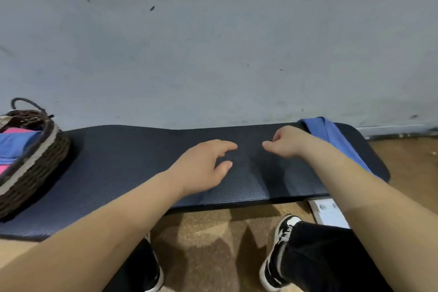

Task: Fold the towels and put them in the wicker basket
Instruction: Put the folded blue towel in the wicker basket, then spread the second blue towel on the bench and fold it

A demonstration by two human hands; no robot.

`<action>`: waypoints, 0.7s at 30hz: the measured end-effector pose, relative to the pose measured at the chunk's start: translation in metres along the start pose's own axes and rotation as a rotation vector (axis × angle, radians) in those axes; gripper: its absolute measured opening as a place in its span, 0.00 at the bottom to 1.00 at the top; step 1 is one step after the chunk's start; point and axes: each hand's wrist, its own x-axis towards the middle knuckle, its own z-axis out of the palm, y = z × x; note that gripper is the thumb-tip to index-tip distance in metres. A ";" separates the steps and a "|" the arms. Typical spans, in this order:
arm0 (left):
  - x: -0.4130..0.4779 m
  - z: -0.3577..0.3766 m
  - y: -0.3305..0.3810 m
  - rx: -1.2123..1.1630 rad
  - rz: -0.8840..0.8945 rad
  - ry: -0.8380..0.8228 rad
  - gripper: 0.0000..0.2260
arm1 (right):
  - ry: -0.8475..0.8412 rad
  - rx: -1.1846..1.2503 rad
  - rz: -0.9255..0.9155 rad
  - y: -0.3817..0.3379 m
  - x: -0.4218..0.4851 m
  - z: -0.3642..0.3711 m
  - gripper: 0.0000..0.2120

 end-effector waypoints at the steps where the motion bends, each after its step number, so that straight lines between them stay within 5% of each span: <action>1: 0.007 0.008 0.010 -0.013 0.008 -0.026 0.21 | 0.025 -0.035 0.068 0.027 0.008 0.000 0.27; 9: 0.033 0.049 0.058 -0.019 0.050 -0.134 0.22 | 0.259 0.034 0.228 0.142 0.040 0.035 0.35; 21: -0.008 0.037 0.021 0.062 -0.032 -0.123 0.21 | 0.246 0.040 0.269 0.113 0.054 0.033 0.05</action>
